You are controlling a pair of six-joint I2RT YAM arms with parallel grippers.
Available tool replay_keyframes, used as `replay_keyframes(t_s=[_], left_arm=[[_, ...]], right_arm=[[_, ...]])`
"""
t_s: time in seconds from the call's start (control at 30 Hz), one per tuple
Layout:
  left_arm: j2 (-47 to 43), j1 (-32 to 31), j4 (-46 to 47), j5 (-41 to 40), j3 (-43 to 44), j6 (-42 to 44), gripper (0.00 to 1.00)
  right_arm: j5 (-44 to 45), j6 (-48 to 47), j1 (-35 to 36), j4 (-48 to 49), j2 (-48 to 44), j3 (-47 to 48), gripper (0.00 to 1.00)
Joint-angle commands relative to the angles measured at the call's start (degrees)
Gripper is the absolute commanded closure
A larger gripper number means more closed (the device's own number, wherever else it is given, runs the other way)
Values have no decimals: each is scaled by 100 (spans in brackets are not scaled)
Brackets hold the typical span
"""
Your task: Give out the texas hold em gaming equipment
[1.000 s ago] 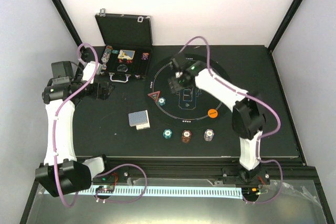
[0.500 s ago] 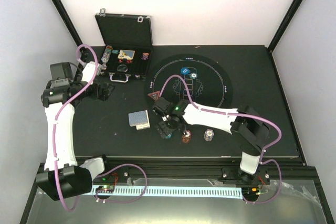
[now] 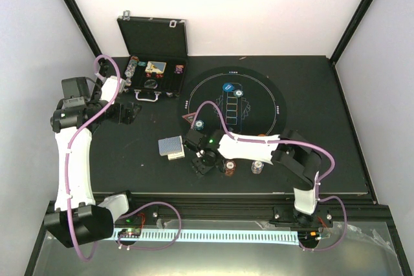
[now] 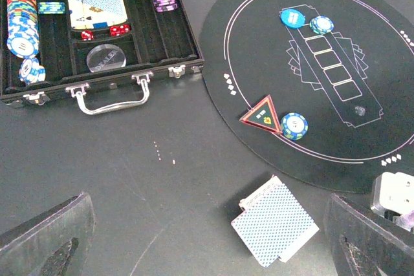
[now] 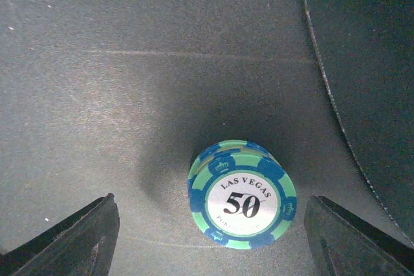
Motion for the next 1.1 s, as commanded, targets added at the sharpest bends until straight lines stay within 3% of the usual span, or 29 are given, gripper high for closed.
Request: replay_keyframes(t_s=[0.0, 0.47, 1.07], left_arm=[[-124, 36, -45, 91, 76, -67, 1], [-109, 40, -28, 44, 58, -69, 1], [-110, 36, -50, 56, 24, -58, 1]], right_arm=[[138, 31, 26, 55, 82, -6, 20], [344, 18, 21, 37, 229, 52, 33], [446, 8, 26, -20, 243, 165, 57]])
